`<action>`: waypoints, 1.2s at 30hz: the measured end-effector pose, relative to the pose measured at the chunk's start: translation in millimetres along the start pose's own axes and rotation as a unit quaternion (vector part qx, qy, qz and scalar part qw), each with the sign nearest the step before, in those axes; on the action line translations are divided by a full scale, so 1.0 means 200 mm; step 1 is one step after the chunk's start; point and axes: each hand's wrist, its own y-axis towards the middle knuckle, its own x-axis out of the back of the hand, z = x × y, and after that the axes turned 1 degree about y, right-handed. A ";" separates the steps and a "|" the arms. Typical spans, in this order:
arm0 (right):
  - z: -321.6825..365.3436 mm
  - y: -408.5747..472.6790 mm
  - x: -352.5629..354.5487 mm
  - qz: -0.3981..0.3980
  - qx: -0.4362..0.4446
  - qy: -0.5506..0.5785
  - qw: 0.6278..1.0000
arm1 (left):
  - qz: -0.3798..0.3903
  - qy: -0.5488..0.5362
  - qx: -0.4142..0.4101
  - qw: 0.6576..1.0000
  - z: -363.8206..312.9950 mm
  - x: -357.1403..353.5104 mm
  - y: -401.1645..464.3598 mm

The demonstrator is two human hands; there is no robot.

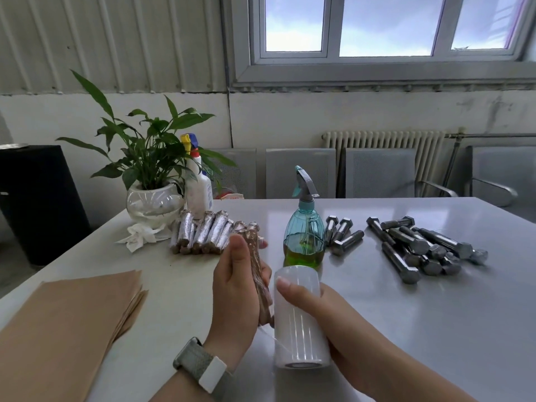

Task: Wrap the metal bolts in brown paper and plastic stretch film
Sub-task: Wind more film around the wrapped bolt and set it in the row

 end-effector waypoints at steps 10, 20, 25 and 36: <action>0.04 0.03 0.10 -0.019 -0.059 -0.036 0.997 | 0.088 0.047 0.083 0.992 0.01 0.04 0.03; 0.10 0.07 0.23 -0.026 -0.046 -0.091 0.994 | 0.185 0.090 0.097 0.974 0.03 0.01 0.02; 0.10 0.08 0.27 -0.043 -0.088 -0.099 0.990 | 0.202 0.104 0.098 0.969 0.05 -0.02 -0.01; 0.11 0.09 0.28 -0.077 -0.065 -0.203 0.974 | 0.234 0.110 0.138 0.956 0.07 -0.03 -0.02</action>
